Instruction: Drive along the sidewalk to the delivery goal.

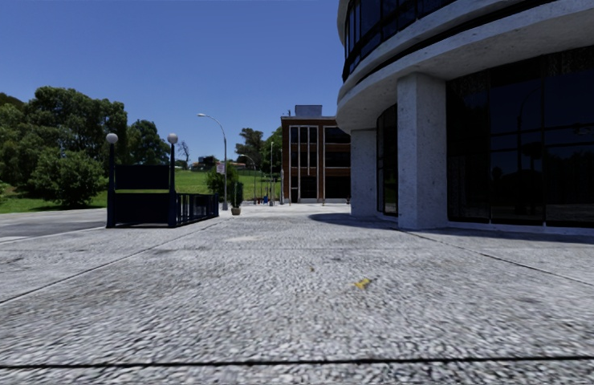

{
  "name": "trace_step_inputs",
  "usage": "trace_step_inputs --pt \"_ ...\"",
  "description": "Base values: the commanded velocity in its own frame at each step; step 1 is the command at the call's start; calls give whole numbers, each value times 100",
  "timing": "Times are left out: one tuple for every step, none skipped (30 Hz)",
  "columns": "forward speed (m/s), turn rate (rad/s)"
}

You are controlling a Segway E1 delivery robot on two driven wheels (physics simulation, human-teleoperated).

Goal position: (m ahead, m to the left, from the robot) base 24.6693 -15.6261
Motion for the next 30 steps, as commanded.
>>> trace_step_inputs --pt "124 0" --pt "124 0" --pt "124 0" --pt "124 0" --pt "124 0" --pt "124 0" --pt "124 0" --pt "128 0" --pt "152 0" --pt "152 0" --pt "180 0" --pt "200 0" --pt "200 0" --pt "200 0" --pt "200 0" --pt "200 0" --pt "200 0" --pt "200 0" --pt "200 0" --pt "200 0" --pt "200 0" --pt "200 0" --pt "200 0" --pt "200 0" --pt "200 0" --pt "200 0" --pt "200 0" --pt "200 0" --pt "200 0" --pt "200 0"
